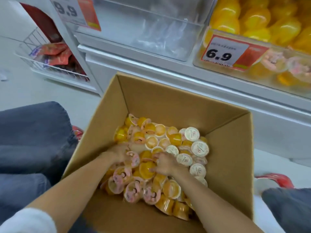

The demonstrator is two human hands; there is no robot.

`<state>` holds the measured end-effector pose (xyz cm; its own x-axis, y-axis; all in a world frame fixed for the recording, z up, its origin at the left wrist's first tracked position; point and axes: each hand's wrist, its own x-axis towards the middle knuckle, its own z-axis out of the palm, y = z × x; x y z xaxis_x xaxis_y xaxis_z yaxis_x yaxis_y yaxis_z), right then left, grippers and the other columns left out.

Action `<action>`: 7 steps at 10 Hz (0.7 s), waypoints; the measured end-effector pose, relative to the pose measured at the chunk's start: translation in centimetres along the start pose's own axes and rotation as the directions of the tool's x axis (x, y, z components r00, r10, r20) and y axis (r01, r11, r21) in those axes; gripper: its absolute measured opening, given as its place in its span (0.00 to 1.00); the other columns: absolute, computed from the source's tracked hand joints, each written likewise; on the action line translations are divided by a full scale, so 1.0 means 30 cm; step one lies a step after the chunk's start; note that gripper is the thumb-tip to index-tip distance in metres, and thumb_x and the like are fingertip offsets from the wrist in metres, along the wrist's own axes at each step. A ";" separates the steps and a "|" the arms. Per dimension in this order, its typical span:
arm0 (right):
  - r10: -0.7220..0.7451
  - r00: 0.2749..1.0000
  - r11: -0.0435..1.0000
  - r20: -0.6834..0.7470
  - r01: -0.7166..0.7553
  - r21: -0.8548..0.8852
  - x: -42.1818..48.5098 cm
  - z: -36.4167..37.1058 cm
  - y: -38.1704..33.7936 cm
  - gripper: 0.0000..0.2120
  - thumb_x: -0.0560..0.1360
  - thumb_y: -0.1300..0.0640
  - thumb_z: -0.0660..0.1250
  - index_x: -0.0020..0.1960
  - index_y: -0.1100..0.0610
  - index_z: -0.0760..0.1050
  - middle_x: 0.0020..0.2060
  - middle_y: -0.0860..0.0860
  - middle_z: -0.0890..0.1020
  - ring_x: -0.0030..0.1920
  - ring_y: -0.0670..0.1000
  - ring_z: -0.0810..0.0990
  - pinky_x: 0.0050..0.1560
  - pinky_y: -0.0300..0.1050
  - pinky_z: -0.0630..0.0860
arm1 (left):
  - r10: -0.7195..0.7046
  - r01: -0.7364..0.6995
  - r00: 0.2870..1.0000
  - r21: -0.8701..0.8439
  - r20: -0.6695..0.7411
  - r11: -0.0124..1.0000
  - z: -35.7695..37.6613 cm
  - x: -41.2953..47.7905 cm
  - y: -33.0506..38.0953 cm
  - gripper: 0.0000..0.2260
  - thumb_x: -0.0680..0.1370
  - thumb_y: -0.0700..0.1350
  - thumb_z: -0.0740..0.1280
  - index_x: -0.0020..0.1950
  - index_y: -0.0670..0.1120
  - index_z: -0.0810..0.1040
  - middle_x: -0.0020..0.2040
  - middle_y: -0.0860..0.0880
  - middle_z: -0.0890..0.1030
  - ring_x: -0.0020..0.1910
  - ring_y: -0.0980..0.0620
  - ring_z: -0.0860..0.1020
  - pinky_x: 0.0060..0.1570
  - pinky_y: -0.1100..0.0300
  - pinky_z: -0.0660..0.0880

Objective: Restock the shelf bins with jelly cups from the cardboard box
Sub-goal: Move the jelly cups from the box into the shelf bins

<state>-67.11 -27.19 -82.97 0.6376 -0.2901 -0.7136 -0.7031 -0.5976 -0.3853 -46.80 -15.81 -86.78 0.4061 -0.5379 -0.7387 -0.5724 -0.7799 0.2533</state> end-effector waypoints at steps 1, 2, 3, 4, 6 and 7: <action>-0.041 0.997 0.957 0.059 0.056 -0.284 0.040 0.072 -0.018 0.39 0.66 0.32 0.69 0.73 0.45 0.65 0.72 0.55 0.65 0.73 0.59 0.57 0.72 0.59 0.55 | -0.044 0.045 0.997 -0.012 0.056 0.999 0.025 -0.040 0.027 0.16 0.73 0.54 0.68 0.60 0.53 0.78 0.59 0.48 0.78 0.58 0.45 0.77 0.56 0.56 0.74; -0.049 0.999 0.958 0.016 0.051 -0.284 0.045 0.092 -0.022 0.39 0.68 0.34 0.69 0.74 0.47 0.64 0.74 0.55 0.61 0.75 0.58 0.53 0.73 0.58 0.51 | -0.105 0.107 0.993 -0.028 0.050 0.994 0.062 -0.032 0.013 0.10 0.70 0.57 0.67 0.50 0.58 0.78 0.63 0.48 0.76 0.60 0.43 0.76 0.61 0.48 0.73; -0.045 0.995 0.987 -0.088 0.031 -0.155 0.019 0.074 -0.015 0.37 0.69 0.37 0.69 0.73 0.52 0.66 0.72 0.53 0.64 0.74 0.56 0.57 0.74 0.52 0.53 | -0.057 0.057 0.998 -0.119 0.007 0.991 0.044 -0.044 0.039 0.10 0.76 0.48 0.69 0.38 0.53 0.70 0.69 0.49 0.72 0.65 0.47 0.73 0.64 0.55 0.70; -0.020 0.969 1.000 -0.245 0.020 -0.003 -0.029 0.031 -0.009 0.36 0.70 0.38 0.70 0.71 0.56 0.67 0.69 0.52 0.69 0.71 0.54 0.62 0.72 0.48 0.57 | -0.060 0.061 0.998 -0.220 0.012 0.974 0.013 -0.080 0.096 0.14 0.79 0.41 0.65 0.36 0.49 0.66 0.70 0.47 0.72 0.57 0.52 0.73 0.55 0.58 0.72; 0.108 0.887 0.962 -0.450 0.021 0.272 -0.167 -0.137 0.018 0.35 0.70 0.43 0.73 0.71 0.56 0.67 0.67 0.52 0.73 0.67 0.54 0.71 0.63 0.45 0.69 | 0.014 0.050 0.995 -0.624 0.098 0.780 -0.125 -0.178 0.232 0.09 0.80 0.45 0.66 0.42 0.46 0.69 0.61 0.46 0.73 0.58 0.43 0.76 0.43 0.55 0.80; 0.135 0.827 0.943 -0.546 0.062 0.328 -0.253 -0.244 0.028 0.32 0.69 0.45 0.73 0.70 0.53 0.69 0.63 0.52 0.76 0.64 0.53 0.74 0.60 0.44 0.71 | 0.112 0.058 0.985 -0.873 0.128 0.485 -0.234 -0.261 0.358 0.14 0.75 0.37 0.72 0.57 0.46 0.73 0.67 0.43 0.68 0.63 0.40 0.74 0.43 0.52 0.82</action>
<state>-70.24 -30.95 -73.59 0.6040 -0.7288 -0.3225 -0.7263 -0.3367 -0.5993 -51.13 -22.21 -73.88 0.2453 -0.5764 -0.7795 0.3675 -0.6888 0.6249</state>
